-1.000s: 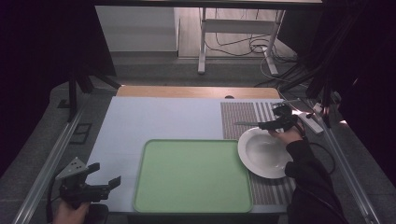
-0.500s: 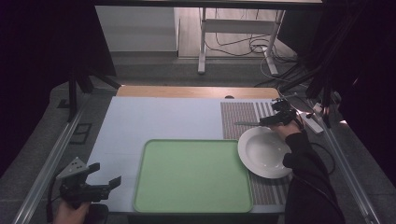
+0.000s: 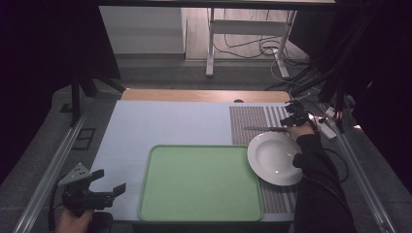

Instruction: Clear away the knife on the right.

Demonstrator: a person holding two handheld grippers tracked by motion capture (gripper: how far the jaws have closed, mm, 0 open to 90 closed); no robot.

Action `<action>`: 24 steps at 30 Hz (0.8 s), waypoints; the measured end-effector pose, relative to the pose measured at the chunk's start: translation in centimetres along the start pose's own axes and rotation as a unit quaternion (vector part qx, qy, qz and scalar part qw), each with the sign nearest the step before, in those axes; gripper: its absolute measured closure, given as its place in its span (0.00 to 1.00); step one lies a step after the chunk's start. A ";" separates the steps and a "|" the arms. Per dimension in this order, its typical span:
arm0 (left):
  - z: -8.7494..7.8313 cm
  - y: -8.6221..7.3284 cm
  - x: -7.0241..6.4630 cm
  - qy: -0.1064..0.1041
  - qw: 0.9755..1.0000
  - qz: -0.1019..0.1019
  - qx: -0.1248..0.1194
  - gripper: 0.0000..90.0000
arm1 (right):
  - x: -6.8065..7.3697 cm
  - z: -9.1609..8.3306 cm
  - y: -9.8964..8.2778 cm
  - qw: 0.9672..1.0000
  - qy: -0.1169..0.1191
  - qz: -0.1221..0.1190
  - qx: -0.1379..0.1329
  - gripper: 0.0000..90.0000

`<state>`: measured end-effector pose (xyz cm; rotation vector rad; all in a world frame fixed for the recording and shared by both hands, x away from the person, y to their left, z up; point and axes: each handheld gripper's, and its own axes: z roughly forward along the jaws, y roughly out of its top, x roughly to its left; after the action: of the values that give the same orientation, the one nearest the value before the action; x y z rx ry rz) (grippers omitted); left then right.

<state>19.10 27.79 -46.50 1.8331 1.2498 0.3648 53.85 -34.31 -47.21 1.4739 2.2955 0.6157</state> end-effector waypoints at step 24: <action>0.0 0.0 -0.1 0.001 1.000 0.004 0.001 0.01 | -1.7 0.1 -2.9 0.997 0.021 -0.015 0.069 1.00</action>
<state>19.07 27.67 -46.46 1.8402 1.2436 0.3705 52.32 -36.88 -48.78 1.4978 2.4302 0.4929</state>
